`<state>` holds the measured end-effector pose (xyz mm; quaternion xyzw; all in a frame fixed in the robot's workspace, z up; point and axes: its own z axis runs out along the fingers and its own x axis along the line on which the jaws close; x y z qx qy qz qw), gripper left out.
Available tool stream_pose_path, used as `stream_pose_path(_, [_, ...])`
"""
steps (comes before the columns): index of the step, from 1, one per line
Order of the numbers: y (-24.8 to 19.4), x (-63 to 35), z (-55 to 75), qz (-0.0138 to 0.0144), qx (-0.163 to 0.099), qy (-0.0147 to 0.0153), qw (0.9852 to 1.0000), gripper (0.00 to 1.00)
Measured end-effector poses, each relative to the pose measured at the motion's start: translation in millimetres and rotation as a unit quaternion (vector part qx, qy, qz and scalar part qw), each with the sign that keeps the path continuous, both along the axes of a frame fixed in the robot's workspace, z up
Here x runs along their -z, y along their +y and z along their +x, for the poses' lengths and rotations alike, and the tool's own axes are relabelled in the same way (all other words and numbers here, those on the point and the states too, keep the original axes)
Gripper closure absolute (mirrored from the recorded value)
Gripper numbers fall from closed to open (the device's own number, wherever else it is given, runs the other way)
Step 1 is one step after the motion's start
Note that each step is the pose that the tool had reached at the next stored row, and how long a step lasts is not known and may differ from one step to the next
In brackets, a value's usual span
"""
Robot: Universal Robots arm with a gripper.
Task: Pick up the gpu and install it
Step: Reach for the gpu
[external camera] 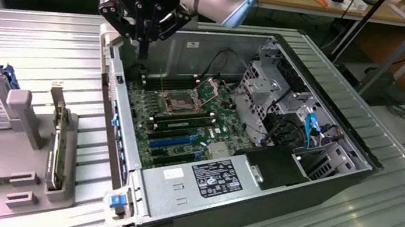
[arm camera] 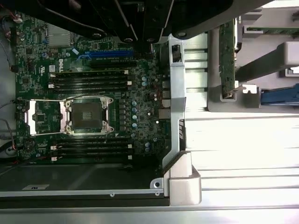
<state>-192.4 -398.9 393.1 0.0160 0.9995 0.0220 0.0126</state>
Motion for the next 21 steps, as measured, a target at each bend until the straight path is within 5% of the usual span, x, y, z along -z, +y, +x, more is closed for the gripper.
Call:
stream_pose_path(9, [-1.9, 0.0, -36.9, -0.0001, 0.000, 0.0001, 1.0000, 0.89])
stream_pose_path(21, [-18.3, 0.1, -76.3, 0.0000, 0.000, 0.0000, 1.0000, 0.89])
